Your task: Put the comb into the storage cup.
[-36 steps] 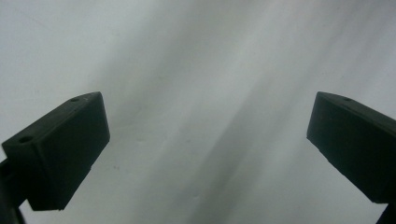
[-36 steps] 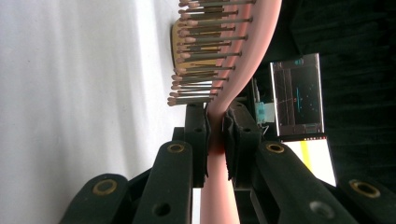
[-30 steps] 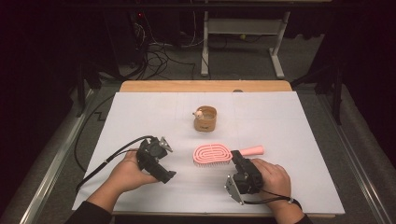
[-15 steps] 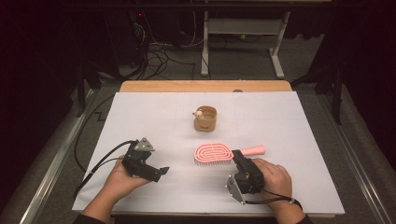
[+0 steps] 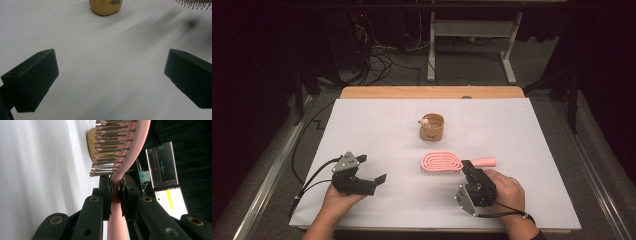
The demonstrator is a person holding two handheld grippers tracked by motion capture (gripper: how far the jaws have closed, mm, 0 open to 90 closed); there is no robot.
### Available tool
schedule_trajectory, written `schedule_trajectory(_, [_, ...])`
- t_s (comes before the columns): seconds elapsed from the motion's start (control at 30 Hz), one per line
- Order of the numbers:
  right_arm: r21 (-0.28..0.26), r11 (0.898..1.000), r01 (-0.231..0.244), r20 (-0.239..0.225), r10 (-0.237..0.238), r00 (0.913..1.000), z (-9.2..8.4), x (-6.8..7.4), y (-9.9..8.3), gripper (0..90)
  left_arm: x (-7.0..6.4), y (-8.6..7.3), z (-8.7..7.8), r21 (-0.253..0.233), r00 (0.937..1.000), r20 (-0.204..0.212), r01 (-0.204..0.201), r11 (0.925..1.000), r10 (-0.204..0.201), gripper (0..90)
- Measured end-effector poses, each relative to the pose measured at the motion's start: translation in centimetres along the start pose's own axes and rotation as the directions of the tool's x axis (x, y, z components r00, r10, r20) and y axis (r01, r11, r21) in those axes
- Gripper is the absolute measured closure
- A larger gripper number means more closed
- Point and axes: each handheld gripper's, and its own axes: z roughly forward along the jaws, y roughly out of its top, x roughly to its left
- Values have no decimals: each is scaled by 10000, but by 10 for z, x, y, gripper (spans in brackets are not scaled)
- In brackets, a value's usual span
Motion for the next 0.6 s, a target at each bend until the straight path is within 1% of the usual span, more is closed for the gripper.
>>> schedule_trajectory(0.03, [3,9999,-115,-48,115,9999,0,-1,0,819,3,-2,-2,-174,9999,21,170,9997,-170,0])
schedule_trajectory(0.07, [-1,9998,-215,-64,215,9997,0,-1,0,819,4,-4,-3,-271,9998,20,209,9994,-209,0])
schedule_trajectory(0.1, [-1,9998,-215,-64,215,9997,0,-1,0,819,4,-4,-3,-271,9998,20,209,9994,-209,0])
schedule_trajectory(0.13, [-20,9996,-289,-77,289,9996,0,-2,0,819,5,-5,-3,-411,9997,33,249,9988,-248,0])
schedule_trajectory(0.17, [-29,9993,-382,-102,382,9992,-1,-3,0,820,5,-6,-3,-382,9996,65,262,9989,-260,0])
schedule_trajectory(0.2, [-55,9973,-731,-222,729,9971,-2,-5,-1,820,2,-8,-4,-417,9999,81,88,9991,-84,0])
schedule_trajectory(0.23, [-80,9960,-891,-247,888,9957,-2,-6,-1,819,2,-8,-4,-417,9999,81,88,9991,-84,0])
schedule_trajectory(0.27, [-80,9960,-891,-247,888,9957,-2,-6,-1,819,0,-8,-4,-490,10000,94,3,9988,2,0])
schedule_trajectory(0.3, [-123,9925,-1216,-275,1212,9922,-3,-7,-1,819,-1,-8,-5,-600,9999,117,-2,9982,9,0])
schedule_trajectory(0.33, [-123,9925,-1216,-275,1212,9922,-3,-7,-1,819,-3,-8,-6,-725,9999,157,3,9974,8,0])
schedule_trajectory(0.37, [-141,9903,-1383,-360,1377,9898,-3,-8,-1,820,-3,-8,-7,-857,9999,145,-26,9963,39,0])
schedule_trajectory(0.4, [-178,9855,-1688,-466,1678,9847,-4,-9,-2,819,-3,-8,-10,-1056,10000,23,5,9944,-2,0])
schedule_trajectory(0.43, [-178,9855,-1688,-466,1678,9847,-4,-9,-2,819,-3,-8,-10,-1056,10000,23,5,9944,-2,0])
schedule_trajectory(0.47, [-206,9821,-1874,-504,1862,9812,-4,-10,-3,820,-2,-9,-11,-1192,10000,7,68,9928,-67,0])
schedule_trajectory(0.5, [-244,9743,-2239,-587,2222,9732,-4,-12,-4,819,1,-11,-13,-1427,9993,103,376,9891,-365,0])
schedule_trajectory(0.53, [-244,9743,-2239,-587,2222,9732,-4,-12,-4,819,1,-11,-13,-1427,9993,103,376,9891,-365,0])
schedule_trajectory(0.57, [-266,9719,-2340,-663,2319,9705,-5,-14,-5,820,3,-12,-14,-1485,9989,99,462,9878,-452,0])
schedule_trajectory(0.6, [-315,9588,-2822,-750,2792,9573,-5,-17,-7,819,6,-13,-16,-1664,9981,108,621,9841,-611,0])
